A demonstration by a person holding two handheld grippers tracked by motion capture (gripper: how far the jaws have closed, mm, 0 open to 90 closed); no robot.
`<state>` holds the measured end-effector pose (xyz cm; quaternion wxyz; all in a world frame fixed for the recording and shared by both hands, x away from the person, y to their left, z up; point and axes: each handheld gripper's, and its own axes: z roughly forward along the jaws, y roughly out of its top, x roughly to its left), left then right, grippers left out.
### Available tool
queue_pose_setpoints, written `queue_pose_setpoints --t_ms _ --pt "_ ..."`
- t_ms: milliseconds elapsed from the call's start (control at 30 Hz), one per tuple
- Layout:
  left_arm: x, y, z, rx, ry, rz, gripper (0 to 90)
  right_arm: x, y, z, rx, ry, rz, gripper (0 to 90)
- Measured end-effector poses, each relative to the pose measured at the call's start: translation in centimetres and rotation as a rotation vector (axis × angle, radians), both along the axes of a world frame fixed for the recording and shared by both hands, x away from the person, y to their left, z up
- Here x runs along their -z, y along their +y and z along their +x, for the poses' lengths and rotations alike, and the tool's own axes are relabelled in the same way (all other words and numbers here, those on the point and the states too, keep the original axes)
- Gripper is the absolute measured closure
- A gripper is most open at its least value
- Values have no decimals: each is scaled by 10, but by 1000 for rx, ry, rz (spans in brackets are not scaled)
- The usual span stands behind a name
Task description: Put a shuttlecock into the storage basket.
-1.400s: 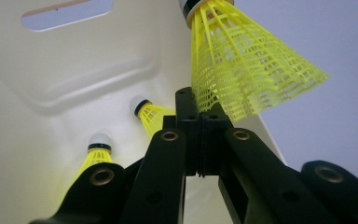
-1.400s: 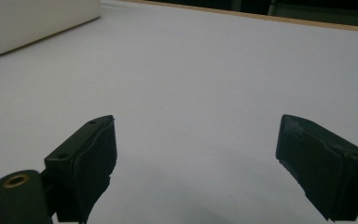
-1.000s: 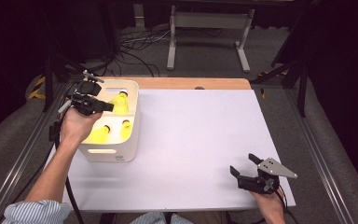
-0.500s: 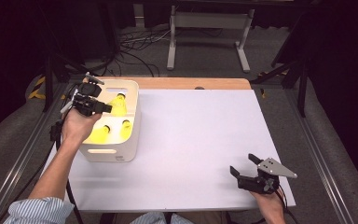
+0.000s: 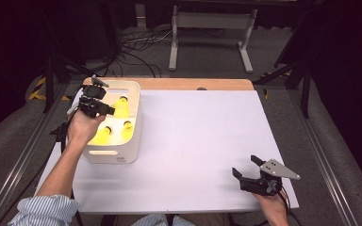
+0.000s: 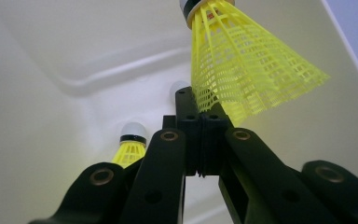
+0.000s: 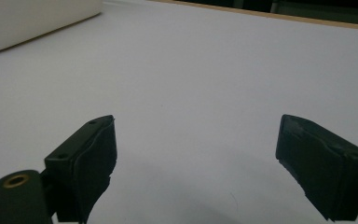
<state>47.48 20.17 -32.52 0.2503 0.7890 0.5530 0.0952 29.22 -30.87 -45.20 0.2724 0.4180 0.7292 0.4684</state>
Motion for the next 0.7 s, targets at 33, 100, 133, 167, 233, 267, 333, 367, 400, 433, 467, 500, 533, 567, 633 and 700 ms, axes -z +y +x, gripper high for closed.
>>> queue_pose_setpoints --t_ms 33,100,133,167,233,267,333,367,400,433,467,500,533,567,633,700 --pt "0 0 0 0 0 0 893 0 0 0 0 0 0 128" --pt "3 -2 3 -3 5 1 894 0 0 0 1 0 0 128" --pt "3 -2 3 -3 5 1 894 0 0 0 1 0 0 128" --pt "5 -2 4 -4 9 1 894 0 0 0 1 0 1 128" --pt "7 -3 7 -4 17 0 893 0 0 0 1 0 1 128" --pt "8 -4 8 -4 21 -2 893 0 0 0 0 0 1 128" --pt "10 -4 10 -4 29 -2 893 0 0 0 0 1 1 128" --pt "11 -4 11 -4 32 -3 893 0 0 0 -2 0 0 128" --pt "12 -5 12 -5 36 0 893 0 0 0 -2 1 0 128" --pt "12 -5 13 -7 38 0 893 0 0 0 -3 1 -1 128" --pt "14 -5 14 -6 43 2 893 0 0 0 -3 1 -1 128" --pt "14 -6 15 -6 47 3 893 0 0 0 -3 1 -1 128" --pt "16 -6 16 -8 51 5 893 0 0 0 -3 1 -1 128" --pt "16 -7 17 -9 52 4 893 0 0 0 -4 1 -2 128" --pt "18 -7 19 -12 57 4 892 1 0 0 -3 3 -2 128" --pt "20 -8 21 -13 68 10 892 1 0 1 -4 2 -5 128"
